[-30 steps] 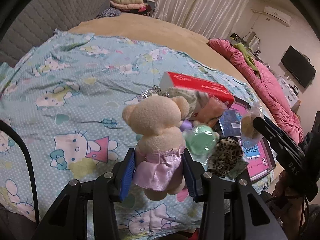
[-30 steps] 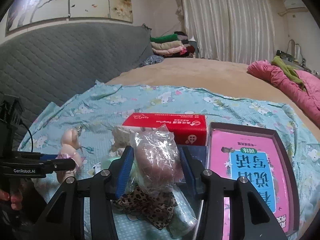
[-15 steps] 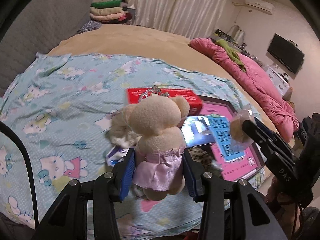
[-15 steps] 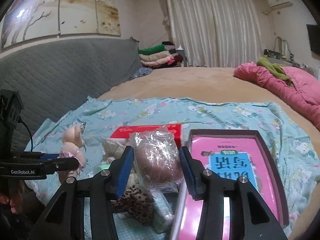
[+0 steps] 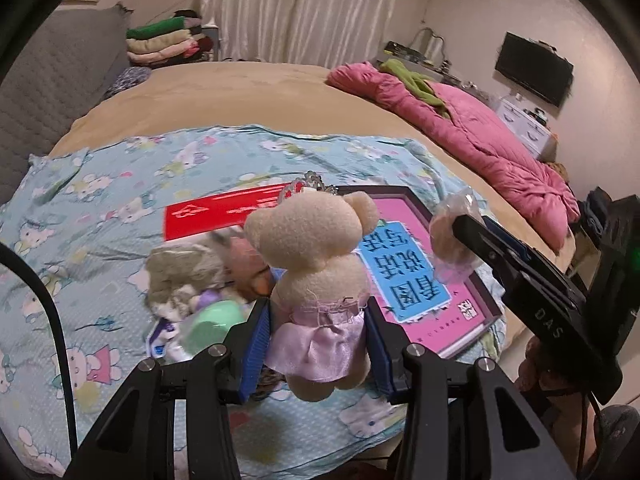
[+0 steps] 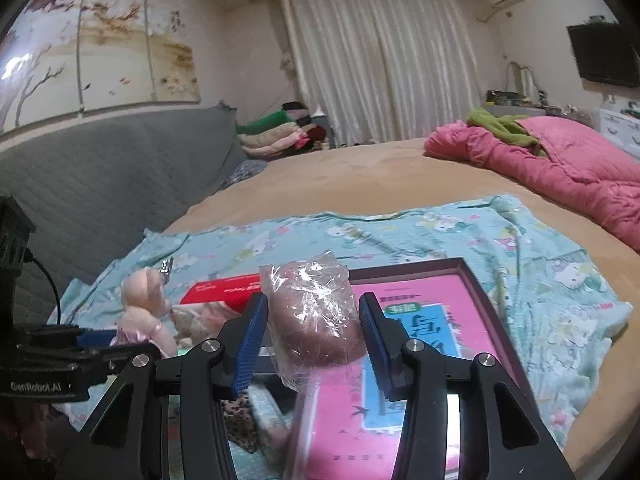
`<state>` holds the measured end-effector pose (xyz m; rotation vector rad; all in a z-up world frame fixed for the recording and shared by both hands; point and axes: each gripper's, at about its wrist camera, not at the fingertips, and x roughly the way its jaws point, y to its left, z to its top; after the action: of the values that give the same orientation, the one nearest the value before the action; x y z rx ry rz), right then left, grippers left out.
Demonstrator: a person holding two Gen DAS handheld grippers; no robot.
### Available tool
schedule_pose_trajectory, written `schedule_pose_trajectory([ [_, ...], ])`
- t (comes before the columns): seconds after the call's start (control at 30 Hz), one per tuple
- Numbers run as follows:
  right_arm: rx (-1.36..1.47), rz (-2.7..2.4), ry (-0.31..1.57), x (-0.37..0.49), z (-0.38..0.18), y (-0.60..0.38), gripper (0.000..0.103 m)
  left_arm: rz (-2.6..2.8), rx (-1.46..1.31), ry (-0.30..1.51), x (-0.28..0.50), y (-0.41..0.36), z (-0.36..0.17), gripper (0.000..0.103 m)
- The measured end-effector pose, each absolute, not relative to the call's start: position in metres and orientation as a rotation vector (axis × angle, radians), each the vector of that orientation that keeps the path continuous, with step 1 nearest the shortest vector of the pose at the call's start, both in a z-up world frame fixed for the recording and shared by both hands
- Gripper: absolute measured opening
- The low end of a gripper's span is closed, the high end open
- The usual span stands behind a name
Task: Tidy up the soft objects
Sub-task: 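Lift the bear with the left tool while the right carries the bag toward the pink book, then lower the bear onto the pink book with the left tool while the right releases the bag beside it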
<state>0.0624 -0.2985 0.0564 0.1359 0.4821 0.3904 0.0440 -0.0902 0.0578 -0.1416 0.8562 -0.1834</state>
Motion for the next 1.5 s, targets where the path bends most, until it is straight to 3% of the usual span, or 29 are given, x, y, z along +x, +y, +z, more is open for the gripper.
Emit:
schedule_pose_trajectory([
  [0.8,0.259,0.152,0.529,0.065,0.039,-0.384,0.049,-0.332,0.0,0.943,0.08,-0.195,0.034,0.045],
  [1.5,0.318,0.023,0.726,0.078,-0.004,-0.411,0.049,-0.368,0.037,1.096,0.097,-0.222,-0.021,0.046],
])
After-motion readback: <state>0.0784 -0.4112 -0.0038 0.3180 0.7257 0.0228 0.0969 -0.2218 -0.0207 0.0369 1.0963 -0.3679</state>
